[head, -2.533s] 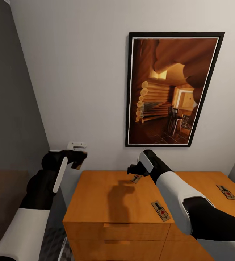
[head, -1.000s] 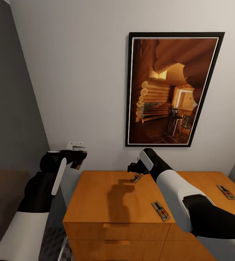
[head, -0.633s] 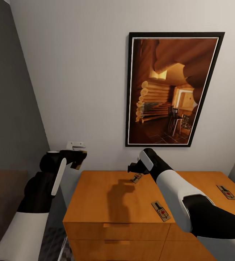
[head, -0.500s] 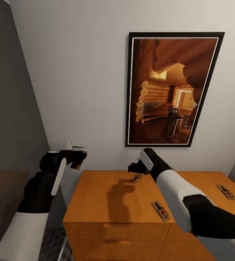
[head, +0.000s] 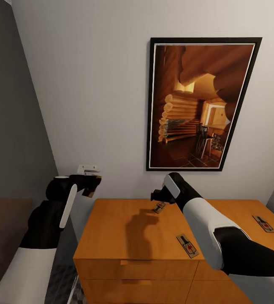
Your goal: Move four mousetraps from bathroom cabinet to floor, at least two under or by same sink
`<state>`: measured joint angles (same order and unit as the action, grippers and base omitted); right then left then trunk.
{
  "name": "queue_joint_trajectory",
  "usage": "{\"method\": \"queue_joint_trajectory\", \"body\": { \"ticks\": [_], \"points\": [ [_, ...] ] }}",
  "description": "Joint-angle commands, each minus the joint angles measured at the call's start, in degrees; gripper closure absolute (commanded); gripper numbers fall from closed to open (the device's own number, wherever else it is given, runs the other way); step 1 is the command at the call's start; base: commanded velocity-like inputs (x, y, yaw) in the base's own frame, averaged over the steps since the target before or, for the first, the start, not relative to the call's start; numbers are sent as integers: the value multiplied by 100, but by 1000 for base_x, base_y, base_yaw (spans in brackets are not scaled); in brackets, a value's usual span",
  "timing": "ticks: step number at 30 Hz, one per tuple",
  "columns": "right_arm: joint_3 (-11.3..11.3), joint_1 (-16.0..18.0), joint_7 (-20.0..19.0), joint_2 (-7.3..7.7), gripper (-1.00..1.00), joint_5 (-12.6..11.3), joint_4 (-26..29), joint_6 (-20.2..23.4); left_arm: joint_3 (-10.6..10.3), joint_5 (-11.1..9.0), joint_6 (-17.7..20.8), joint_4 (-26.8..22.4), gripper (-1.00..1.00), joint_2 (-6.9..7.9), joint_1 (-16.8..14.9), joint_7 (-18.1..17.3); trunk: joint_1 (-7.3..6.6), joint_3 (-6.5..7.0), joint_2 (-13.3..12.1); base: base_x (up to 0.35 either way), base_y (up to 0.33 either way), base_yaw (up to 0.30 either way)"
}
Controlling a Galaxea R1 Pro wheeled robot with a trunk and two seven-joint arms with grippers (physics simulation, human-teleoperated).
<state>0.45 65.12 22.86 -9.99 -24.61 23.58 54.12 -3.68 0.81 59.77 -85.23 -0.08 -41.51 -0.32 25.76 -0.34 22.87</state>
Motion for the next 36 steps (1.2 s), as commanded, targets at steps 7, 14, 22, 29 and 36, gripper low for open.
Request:
{"method": "queue_joint_trajectory", "body": {
  "ticks": [7,14,22,29,36],
  "points": [
    [-69,1,68,0,-100,-54,0,12,-1,23,23,-9,100,-1,1,-7,2,-4,5,0,0,0],
    [-204,1,70,0,-100,-53,-50,11,-7,17,23,-11,100,-1,2,-9,2,-4,5,0,0,0],
    [-389,1,80,0,-100,-46,-101,11,-10,21,23,-11,100,-1,2,-6,2,-4,5,0,0,0],
    [-424,1,115,0,-100,-46,-108,9,-10,22,23,-11,100,-1,3,-6,2,-4,5,0,0,0],
    [-435,1,187,0,-100,-53,-105,4,-10,21,23,-11,100,-1,3,-8,2,-4,5,5,0,0]
  ]
}}
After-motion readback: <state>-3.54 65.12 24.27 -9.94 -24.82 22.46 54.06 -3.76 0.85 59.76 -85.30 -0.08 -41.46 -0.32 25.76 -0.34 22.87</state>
